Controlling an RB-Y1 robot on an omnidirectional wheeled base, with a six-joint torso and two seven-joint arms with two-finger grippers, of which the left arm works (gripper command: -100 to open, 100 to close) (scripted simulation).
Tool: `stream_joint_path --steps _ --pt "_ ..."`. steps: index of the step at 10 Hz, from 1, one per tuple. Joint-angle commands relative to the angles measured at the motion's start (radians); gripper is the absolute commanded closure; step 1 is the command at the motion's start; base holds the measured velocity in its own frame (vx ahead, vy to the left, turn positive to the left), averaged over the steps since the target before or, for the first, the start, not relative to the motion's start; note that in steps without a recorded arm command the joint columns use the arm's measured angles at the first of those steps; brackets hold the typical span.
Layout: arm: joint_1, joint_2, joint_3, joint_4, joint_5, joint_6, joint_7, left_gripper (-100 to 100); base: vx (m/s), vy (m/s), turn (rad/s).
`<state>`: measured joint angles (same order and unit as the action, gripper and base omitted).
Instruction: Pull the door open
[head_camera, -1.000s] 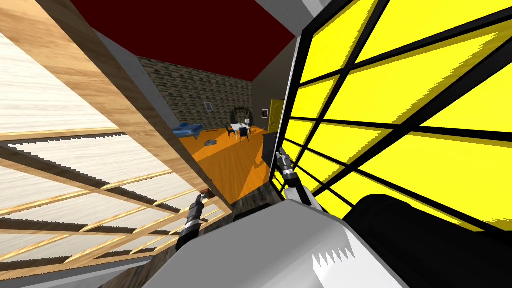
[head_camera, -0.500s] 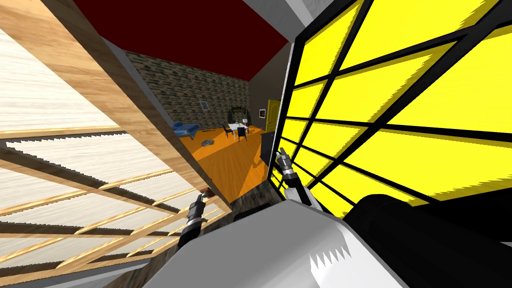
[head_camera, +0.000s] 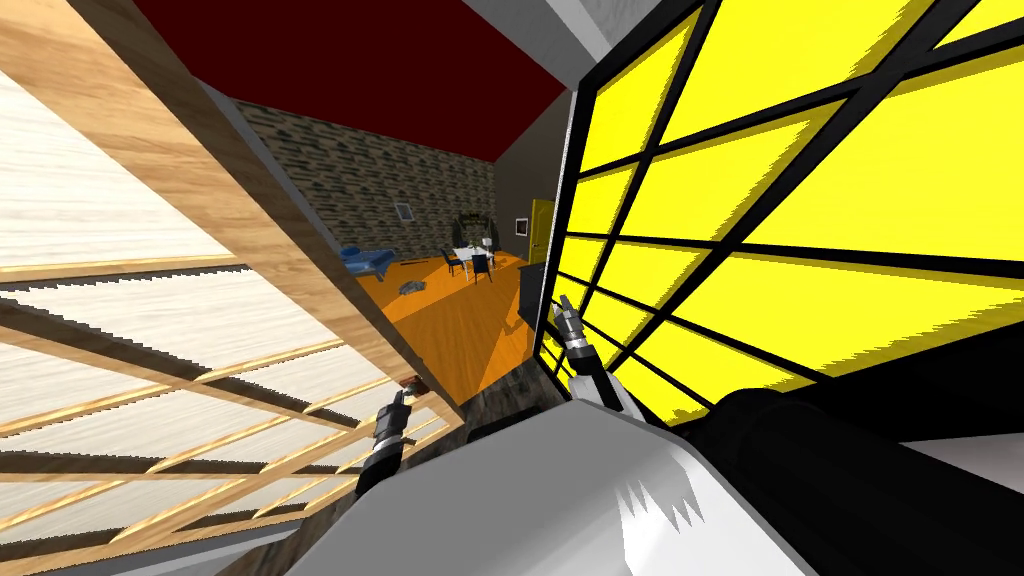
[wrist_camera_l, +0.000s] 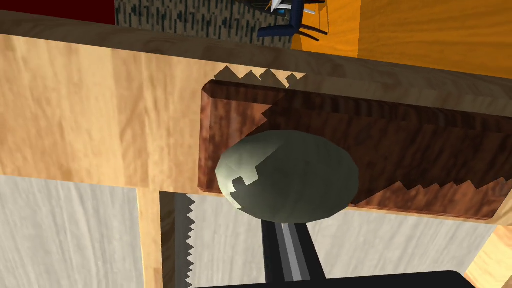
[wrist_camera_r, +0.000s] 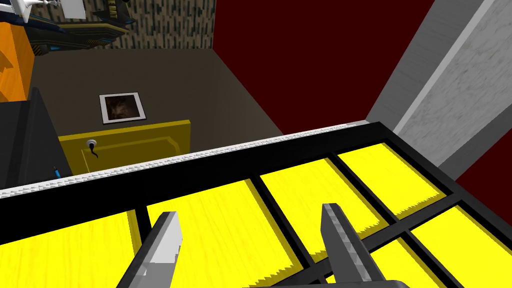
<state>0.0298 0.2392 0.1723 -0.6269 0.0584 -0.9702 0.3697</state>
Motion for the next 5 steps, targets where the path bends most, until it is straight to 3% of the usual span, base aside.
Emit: stream_joint_path --steps 1,5 --pt "-0.007 -0.007 -0.010 -0.007 0.010 0.000 0.037 -100 -0.055 0.020 -0.012" --pt "-0.021 -0.017 -0.026 -0.006 0.053 0.014 0.148 -100 -0.082 0.005 -0.052"
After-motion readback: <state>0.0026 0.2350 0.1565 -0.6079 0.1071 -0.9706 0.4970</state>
